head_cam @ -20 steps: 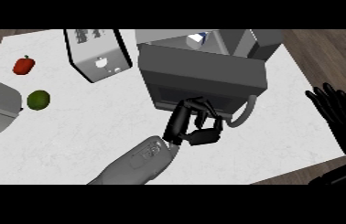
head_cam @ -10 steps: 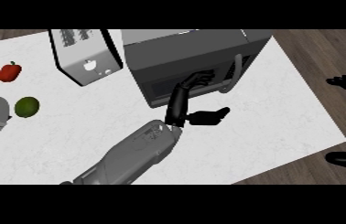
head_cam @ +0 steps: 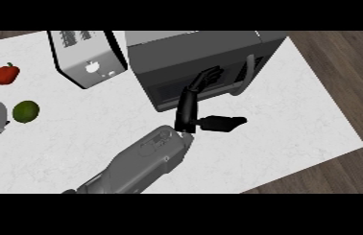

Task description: Pick up the milk, place it into the microwave and close the microwave

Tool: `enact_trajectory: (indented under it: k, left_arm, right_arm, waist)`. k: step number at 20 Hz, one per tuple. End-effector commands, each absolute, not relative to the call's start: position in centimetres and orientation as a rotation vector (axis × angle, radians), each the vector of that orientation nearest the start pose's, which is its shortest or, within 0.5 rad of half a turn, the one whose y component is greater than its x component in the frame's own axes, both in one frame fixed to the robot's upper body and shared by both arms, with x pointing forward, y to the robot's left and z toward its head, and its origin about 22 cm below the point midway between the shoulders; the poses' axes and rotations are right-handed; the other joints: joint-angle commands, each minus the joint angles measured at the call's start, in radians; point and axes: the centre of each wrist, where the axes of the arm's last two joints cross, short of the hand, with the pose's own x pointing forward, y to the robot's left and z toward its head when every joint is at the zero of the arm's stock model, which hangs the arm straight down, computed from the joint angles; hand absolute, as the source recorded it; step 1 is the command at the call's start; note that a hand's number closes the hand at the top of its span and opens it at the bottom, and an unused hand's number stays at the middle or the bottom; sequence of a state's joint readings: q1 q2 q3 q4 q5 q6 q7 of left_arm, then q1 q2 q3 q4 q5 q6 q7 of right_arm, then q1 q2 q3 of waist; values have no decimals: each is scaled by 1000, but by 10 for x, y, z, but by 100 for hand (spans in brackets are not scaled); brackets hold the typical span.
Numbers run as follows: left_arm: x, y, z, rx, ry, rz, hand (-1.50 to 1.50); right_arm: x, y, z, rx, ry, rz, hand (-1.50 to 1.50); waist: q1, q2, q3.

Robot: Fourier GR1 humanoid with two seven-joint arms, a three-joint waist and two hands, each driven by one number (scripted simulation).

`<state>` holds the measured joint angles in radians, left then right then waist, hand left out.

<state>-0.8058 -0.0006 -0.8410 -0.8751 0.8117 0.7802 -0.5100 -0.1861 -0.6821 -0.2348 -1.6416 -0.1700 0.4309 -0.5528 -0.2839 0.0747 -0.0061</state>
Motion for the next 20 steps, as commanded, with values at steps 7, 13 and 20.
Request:
enact_trajectory:
  k: [7, 13, 20]
  left_arm:
    - [340, 11, 30, -31, -1810, 6, -150]
    - [343, 10, 33, -41, -1825, 22, -150]
    - [340, 7, 32, -69, -1850, 10, -150]
  right_arm:
    - [277, -389, 193, -141, -2300, 823, 150]
    - [281, -387, 191, -122, -2296, 839, 150]
    - [296, -371, 137, 248, -2255, 541, -150]
  waist:
    - [13, 21, 0]
    - [1, 26, 3]
    - [29, 38, 7]
